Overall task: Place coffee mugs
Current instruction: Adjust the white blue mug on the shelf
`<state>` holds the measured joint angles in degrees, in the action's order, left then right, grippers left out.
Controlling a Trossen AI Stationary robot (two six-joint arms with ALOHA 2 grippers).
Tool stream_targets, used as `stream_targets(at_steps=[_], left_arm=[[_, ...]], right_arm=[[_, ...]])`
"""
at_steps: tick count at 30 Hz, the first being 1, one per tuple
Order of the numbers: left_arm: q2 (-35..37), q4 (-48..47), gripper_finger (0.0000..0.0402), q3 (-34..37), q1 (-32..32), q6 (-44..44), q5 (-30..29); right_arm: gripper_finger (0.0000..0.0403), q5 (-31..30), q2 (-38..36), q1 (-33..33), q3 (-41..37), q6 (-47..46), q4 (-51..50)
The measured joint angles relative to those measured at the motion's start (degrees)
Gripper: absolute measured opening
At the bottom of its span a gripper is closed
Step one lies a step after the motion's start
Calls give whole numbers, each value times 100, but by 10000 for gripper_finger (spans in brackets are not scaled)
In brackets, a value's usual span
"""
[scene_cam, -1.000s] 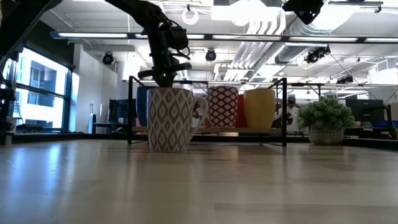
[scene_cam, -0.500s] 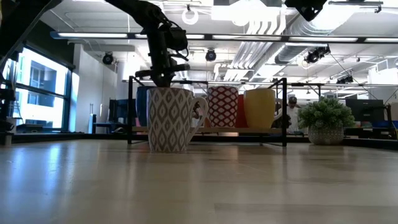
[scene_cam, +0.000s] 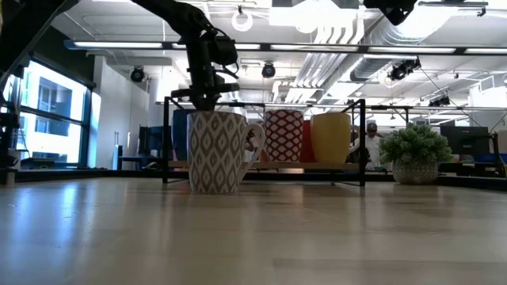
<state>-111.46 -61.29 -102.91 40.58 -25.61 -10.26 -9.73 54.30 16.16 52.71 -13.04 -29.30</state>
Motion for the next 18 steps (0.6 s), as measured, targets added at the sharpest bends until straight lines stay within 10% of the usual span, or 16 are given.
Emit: stream_targets(at_steps=[18], left_arm=[[0, 122, 14, 0, 39, 249, 219]], right_arm=[[105, -7, 0, 2, -2, -45, 0]])
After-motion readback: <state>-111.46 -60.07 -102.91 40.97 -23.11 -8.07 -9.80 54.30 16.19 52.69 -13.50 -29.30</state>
